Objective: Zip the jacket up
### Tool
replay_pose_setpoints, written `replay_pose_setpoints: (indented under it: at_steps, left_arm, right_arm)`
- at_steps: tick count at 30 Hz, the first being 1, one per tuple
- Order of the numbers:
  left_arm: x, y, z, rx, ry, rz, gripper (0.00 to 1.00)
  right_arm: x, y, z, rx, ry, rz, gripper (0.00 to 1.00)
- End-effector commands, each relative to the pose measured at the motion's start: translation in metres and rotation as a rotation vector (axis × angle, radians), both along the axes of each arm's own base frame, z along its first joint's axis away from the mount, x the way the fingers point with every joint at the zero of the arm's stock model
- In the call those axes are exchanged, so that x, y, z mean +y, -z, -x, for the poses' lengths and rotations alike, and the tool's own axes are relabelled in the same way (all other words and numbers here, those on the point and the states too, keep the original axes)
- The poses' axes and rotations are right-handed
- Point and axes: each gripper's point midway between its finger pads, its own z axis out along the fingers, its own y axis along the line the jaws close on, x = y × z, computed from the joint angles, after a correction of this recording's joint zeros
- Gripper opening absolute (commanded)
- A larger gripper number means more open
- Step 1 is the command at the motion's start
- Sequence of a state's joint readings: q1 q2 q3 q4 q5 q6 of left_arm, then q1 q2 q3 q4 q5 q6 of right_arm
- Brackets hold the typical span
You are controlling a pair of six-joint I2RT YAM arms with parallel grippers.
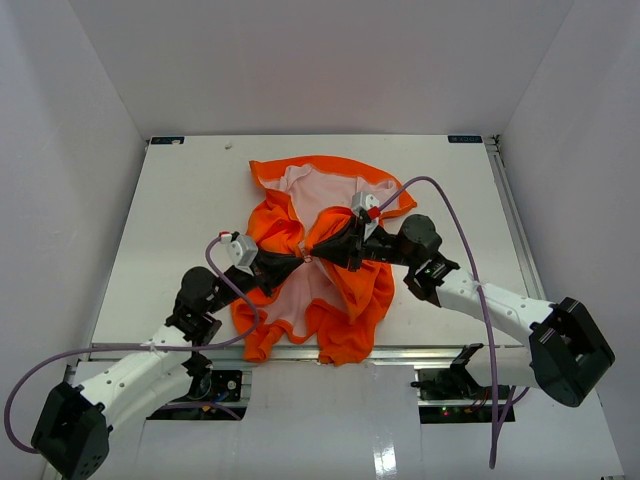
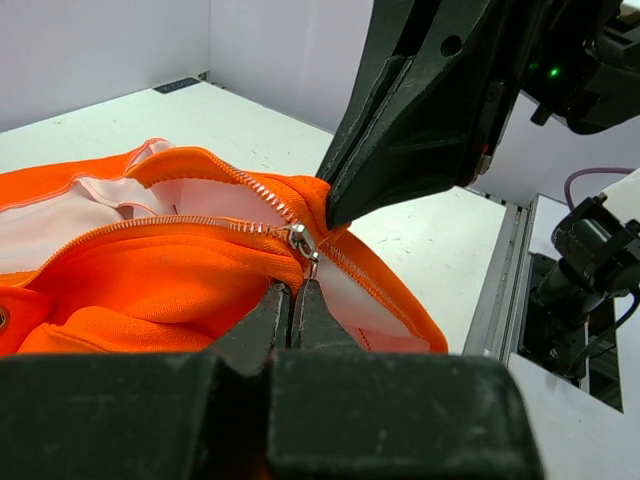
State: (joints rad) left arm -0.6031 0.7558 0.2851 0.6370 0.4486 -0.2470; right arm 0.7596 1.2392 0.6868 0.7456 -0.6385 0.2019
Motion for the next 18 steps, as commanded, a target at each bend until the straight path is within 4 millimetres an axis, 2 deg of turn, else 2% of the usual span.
replay_pose_setpoints:
  at_steps: [1,11,18]
  left_arm:
    - [-0.014,-0.003,0.01,-0.022,0.109,-0.046,0.0]
    - [-0.018,0.003,0.009,-0.018,0.131,-0.081,0.0]
    - [-0.02,0.004,0.023,-0.038,0.198,-0.077,0.0]
  right_arm:
    - [0.005,-0.043,0.002,-0.087,-0.02,-0.079,0.08]
    - [0.008,-0.048,-0.001,-0.09,-0.027,-0.073,0.08]
    - [0.009,-0.046,-0.009,-0.087,-0.005,-0.062,0.08]
